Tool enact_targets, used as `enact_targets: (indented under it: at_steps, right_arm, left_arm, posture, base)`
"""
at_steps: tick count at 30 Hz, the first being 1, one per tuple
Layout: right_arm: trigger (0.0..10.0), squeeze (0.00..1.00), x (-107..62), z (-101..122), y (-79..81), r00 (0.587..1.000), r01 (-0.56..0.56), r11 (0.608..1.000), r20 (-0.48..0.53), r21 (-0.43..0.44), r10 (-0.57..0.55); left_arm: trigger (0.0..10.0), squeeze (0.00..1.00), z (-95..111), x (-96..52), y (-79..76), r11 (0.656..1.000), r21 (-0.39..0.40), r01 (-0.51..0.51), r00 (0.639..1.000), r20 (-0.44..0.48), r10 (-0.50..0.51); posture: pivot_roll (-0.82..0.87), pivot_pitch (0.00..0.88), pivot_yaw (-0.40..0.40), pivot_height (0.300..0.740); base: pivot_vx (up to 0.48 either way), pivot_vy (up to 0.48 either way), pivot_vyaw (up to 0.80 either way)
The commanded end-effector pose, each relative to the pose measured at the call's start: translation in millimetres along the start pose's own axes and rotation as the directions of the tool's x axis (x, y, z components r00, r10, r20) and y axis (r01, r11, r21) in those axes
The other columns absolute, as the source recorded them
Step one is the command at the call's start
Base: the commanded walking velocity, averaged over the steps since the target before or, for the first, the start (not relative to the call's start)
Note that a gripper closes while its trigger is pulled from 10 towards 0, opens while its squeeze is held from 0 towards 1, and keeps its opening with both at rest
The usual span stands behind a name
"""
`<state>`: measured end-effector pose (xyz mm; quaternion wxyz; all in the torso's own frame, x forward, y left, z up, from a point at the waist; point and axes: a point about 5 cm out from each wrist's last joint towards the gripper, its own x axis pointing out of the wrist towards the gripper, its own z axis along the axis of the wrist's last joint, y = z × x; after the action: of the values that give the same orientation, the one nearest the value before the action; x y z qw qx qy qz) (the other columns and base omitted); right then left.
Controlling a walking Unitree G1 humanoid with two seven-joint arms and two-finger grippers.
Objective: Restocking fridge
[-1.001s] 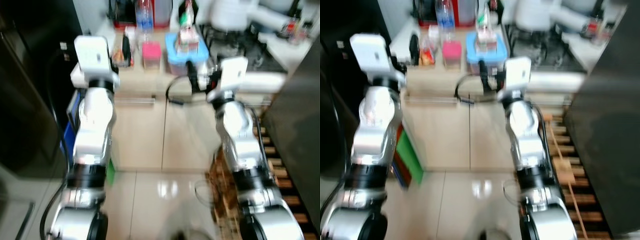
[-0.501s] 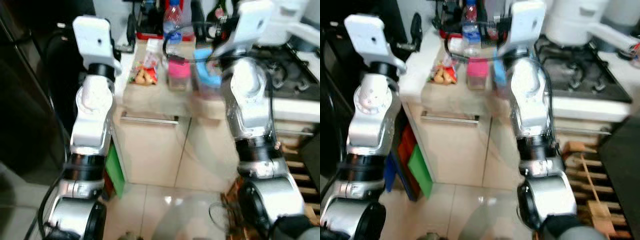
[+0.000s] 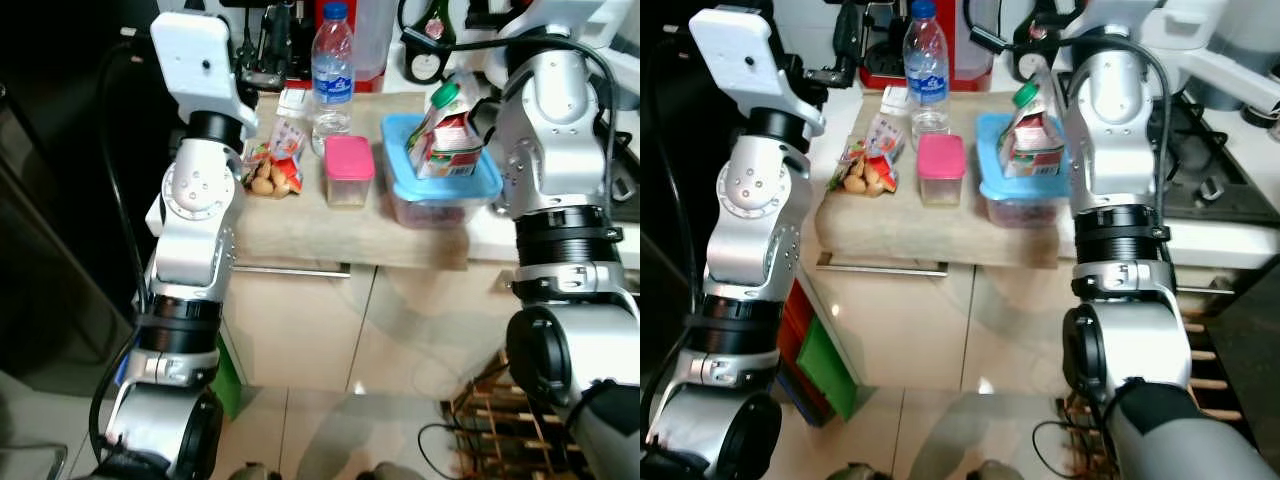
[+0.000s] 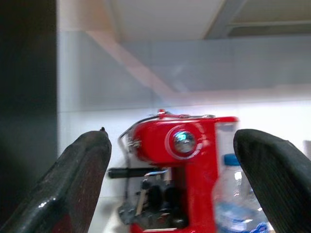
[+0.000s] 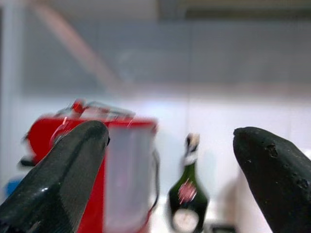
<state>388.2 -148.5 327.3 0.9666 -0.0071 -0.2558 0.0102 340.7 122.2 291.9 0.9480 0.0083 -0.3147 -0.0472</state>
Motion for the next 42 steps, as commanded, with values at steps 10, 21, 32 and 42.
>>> enact_targets:
  at_steps: [10, 21, 32, 42]
  right_arm:
    - [10.0, 0.00, -19.4, -20, -4.3, 0.987, 0.042, 0.998, -0.157, 0.042, -0.035]
    - [10.0, 0.00, -32.3, -46, -7.7, 0.946, 0.073, 0.996, -0.321, 0.046, -0.055]
    - [10.0, 0.00, -29.8, -69, -10.6, 0.870, 0.130, 0.974, -0.493, 0.187, -0.022]
    - [0.0, 0.00, -27.7, -74, -7.5, 0.841, 0.164, 0.937, -0.540, 0.307, 0.030]
  left_arm:
    - [10.0, 0.00, -3, -3.2, 6.1, 1.000, 0.014, -0.012, 1.000, -0.021, 0.012]
    - [10.0, 0.00, -4, -2.2, 8.4, 1.000, 0.016, -0.012, 1.000, -0.027, 0.012]
    - [10.0, 0.00, -6, -3.0, 11.5, 0.999, 0.006, -0.039, 0.999, -0.027, 0.039]
    - [10.0, 0.00, -7, -2.3, 11.7, 0.999, 0.002, -0.045, 0.998, -0.039, 0.045]
  posture:
    - [-0.11, 0.002, 0.021, 0.740]
    - [-0.10, 0.000, 0.016, 0.740]
    - [-0.11, 0.000, 0.012, 0.740]
    - [-0.11, 0.000, 0.013, 0.740]
  base:
    - [0.000, 0.000, 0.00]
    - [0.000, 0.000, 0.00]
    - [0.000, 0.000, 0.00]
    - [0.000, 0.000, 0.00]
